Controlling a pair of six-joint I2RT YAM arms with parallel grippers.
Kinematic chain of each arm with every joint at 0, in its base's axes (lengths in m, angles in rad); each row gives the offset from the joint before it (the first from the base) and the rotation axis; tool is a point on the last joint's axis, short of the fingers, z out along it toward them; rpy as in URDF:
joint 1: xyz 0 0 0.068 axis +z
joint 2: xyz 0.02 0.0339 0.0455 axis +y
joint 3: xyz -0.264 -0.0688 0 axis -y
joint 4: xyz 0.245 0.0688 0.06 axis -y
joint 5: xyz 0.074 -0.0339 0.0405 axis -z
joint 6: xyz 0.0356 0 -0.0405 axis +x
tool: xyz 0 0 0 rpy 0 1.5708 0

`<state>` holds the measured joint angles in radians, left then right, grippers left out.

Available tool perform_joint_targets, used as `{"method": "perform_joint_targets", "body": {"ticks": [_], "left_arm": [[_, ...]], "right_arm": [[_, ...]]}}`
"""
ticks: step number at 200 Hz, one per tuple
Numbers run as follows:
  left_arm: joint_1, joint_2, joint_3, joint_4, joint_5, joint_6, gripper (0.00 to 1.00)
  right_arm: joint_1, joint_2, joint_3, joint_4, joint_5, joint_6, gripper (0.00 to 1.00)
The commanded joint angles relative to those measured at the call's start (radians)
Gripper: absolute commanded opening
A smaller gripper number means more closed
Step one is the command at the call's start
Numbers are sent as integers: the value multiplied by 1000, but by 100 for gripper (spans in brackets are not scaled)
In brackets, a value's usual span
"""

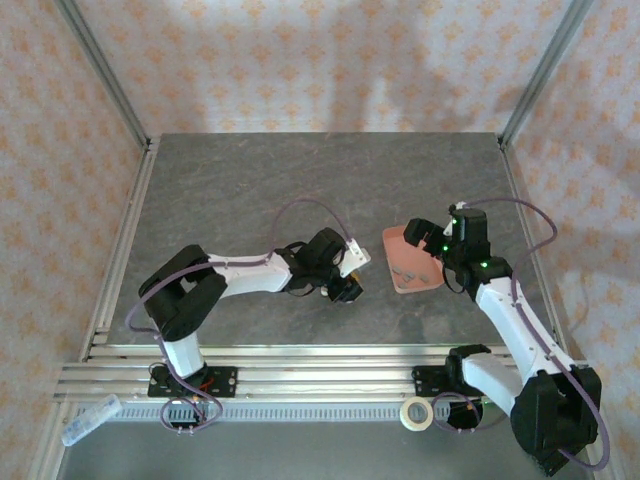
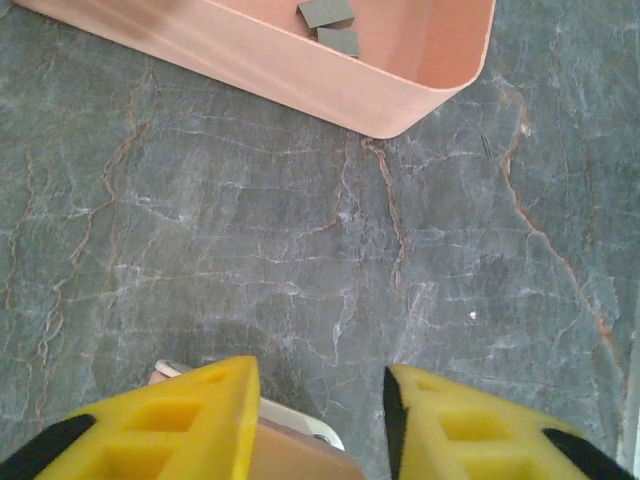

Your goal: Load the staples into the stapler

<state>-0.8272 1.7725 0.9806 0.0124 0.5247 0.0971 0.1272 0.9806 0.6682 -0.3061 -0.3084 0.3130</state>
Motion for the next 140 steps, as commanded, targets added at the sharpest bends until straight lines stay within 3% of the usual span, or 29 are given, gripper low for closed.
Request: {"method": "perform_joint_targets", "body": {"ticks": [1, 69, 140], "left_arm": [[-6, -57, 8, -75, -38, -33, 43], [7, -120, 61, -86, -33, -28, 42], [-17, 33, -21, -131, -52, 16, 33]], "right_arm": [[-5, -11, 15, 2, -8, -7, 100], [-5, -29, 22, -11, -13, -15, 100], [-5, -37, -6, -2, -34, 6, 100]]}}
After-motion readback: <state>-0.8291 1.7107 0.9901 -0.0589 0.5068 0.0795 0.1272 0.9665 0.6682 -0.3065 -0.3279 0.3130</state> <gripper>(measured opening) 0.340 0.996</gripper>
